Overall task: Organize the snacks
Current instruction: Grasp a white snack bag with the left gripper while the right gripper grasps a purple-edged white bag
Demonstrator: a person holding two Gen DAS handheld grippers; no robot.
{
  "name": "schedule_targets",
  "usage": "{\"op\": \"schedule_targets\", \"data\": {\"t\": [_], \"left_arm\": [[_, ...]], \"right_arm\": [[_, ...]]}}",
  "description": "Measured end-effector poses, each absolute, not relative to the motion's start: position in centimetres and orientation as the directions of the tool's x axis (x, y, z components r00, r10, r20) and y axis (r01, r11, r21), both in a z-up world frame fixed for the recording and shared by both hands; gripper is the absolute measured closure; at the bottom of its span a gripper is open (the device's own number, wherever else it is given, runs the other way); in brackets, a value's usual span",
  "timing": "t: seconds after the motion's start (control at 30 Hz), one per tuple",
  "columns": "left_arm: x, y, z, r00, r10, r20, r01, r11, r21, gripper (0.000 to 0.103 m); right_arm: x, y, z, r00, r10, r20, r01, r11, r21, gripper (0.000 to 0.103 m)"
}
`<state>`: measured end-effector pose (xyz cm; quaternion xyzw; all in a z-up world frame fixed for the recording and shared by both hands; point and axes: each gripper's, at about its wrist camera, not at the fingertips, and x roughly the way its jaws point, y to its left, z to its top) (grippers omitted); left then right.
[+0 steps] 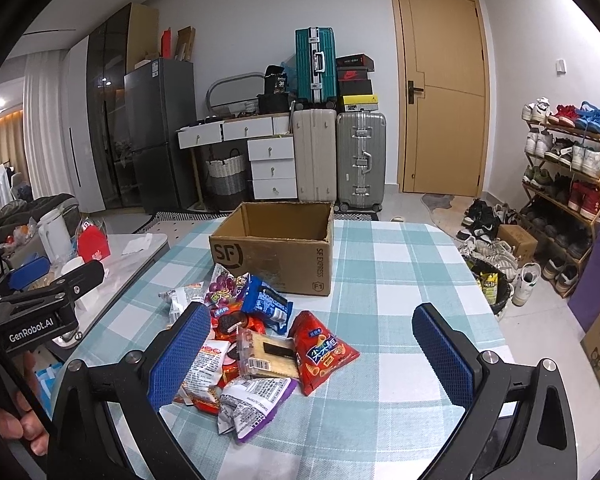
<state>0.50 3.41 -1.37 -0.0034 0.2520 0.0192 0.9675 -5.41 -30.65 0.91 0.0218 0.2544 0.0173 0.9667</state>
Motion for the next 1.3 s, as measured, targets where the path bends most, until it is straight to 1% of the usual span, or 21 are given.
{"op": "schedule_targets", "data": {"t": [0.2, 0.33, 0.47, 0.53, 0.6, 0.77, 0.93, 1.0, 1.07, 1.13, 1.3], "left_arm": [[1.7, 3.6, -2.7, 0.857, 0.035, -0.514, -0.036, 0.999, 0.007, 0.0], [2.7, 3.6, -4.1, 0.842, 0.033, -0.539, -0.031, 0.999, 0.013, 0.0], [4.0, 3.8, -5.6, 0.825, 0.039, -0.564, -0.035, 0.999, 0.017, 0.0], [4.7, 4.0, -6.4, 0.817, 0.044, -0.575, -0.038, 0.999, 0.022, 0.0], [5.2, 4.0, -7.1, 0.813, 0.042, -0.581, -0.031, 0.999, 0.028, 0.0], [6.5, 4.4, -9.1, 0.797, 0.046, -0.603, -0.025, 0.999, 0.044, 0.0], [7.3, 5.2, -10.8, 0.775, 0.05, -0.63, -0.025, 0.998, 0.049, 0.0], [7.6, 5.5, -11.5, 0.768, 0.053, -0.639, -0.025, 0.998, 0.053, 0.0], [7.7, 5.9, -12.1, 0.759, 0.046, -0.649, -0.018, 0.999, 0.051, 0.0], [7.7, 6.2, -12.6, 0.752, 0.031, -0.658, -0.003, 0.999, 0.043, 0.0], [7.7, 6.4, -13.5, 0.74, 0.022, -0.673, 0.017, 0.999, 0.051, 0.0]], "right_arm": [[-4.5, -31.4, -0.7, 0.847, 0.094, -0.524, -0.038, 0.992, 0.116, 0.0], [-3.9, -31.2, -2.6, 0.822, 0.118, -0.558, -0.062, 0.991, 0.118, 0.0], [-3.2, -30.9, -4.9, 0.787, 0.173, -0.592, -0.111, 0.984, 0.14, 0.0], [-2.6, -30.9, -6.2, 0.761, 0.213, -0.613, -0.129, 0.975, 0.178, 0.0], [-1.9, -31.2, -7.7, 0.722, 0.267, -0.639, -0.137, 0.96, 0.246, 0.0], [-0.2, -31.3, -11.3, 0.633, 0.354, -0.688, -0.115, 0.922, 0.368, 0.0], [1.2, -31.0, -13.5, 0.585, 0.417, -0.696, -0.105, 0.889, 0.445, 0.0], [1.6, -30.7, -13.8, 0.567, 0.444, -0.693, -0.111, 0.875, 0.47, 0.002], [2.1, -30.2, -14.3, 0.552, 0.46, -0.695, -0.117, 0.869, 0.481, 0.01], [2.6, -29.8, -14.7, 0.534, 0.48, -0.696, -0.12, 0.858, 0.5, 0.014], [3.1, -29.0, -14.8, 0.511, 0.525, -0.681, -0.146, 0.833, 0.534, 0.019]]}}
